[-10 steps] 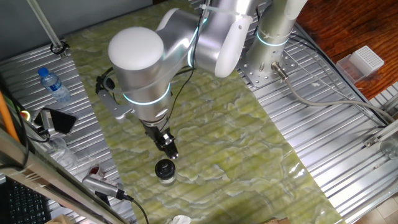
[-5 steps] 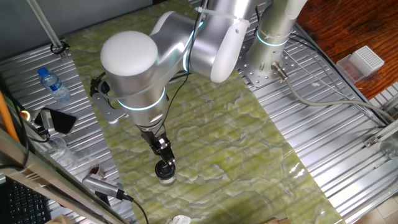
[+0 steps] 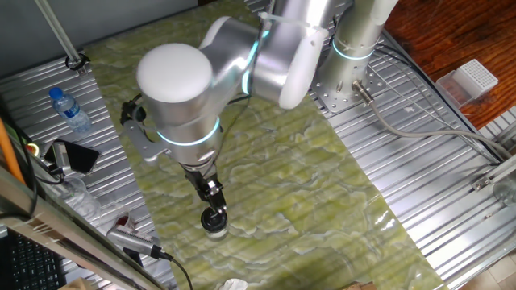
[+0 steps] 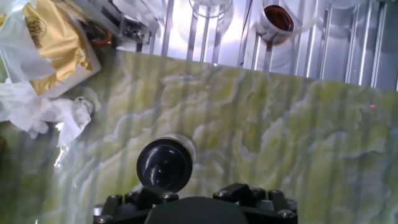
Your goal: Unscrew the lid from the jar
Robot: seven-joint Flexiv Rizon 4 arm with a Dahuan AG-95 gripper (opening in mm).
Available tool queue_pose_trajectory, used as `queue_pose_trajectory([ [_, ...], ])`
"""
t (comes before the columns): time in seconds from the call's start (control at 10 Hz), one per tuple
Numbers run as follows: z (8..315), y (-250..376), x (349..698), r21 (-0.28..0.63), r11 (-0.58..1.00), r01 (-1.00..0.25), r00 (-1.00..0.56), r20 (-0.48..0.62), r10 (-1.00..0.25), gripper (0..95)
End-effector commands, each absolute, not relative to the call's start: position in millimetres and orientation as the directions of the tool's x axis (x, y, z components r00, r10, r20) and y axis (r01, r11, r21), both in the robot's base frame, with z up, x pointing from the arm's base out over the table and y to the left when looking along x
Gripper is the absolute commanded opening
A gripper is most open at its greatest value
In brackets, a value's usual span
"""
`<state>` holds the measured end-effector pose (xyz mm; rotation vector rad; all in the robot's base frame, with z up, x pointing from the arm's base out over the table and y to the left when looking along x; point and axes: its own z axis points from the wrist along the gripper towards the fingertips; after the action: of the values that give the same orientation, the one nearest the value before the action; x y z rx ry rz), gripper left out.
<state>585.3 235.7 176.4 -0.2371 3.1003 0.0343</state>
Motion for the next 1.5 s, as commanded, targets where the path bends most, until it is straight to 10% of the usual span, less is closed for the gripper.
queue_pose_trajectory([
  [0.1,176,235,586,0.013,0.976,-0.216,-0.976,-0.029,-0.215,95.0],
  [1.2,173,254,591,0.004,0.982,-0.189,-0.982,-0.025,-0.188,95.0],
  [1.3,173,254,591,0.002,0.983,-0.186,-0.982,-0.03,-0.186,76.0],
  [1.5,171,254,591,-0.001,0.983,-0.186,-0.982,-0.031,-0.186,76.0],
])
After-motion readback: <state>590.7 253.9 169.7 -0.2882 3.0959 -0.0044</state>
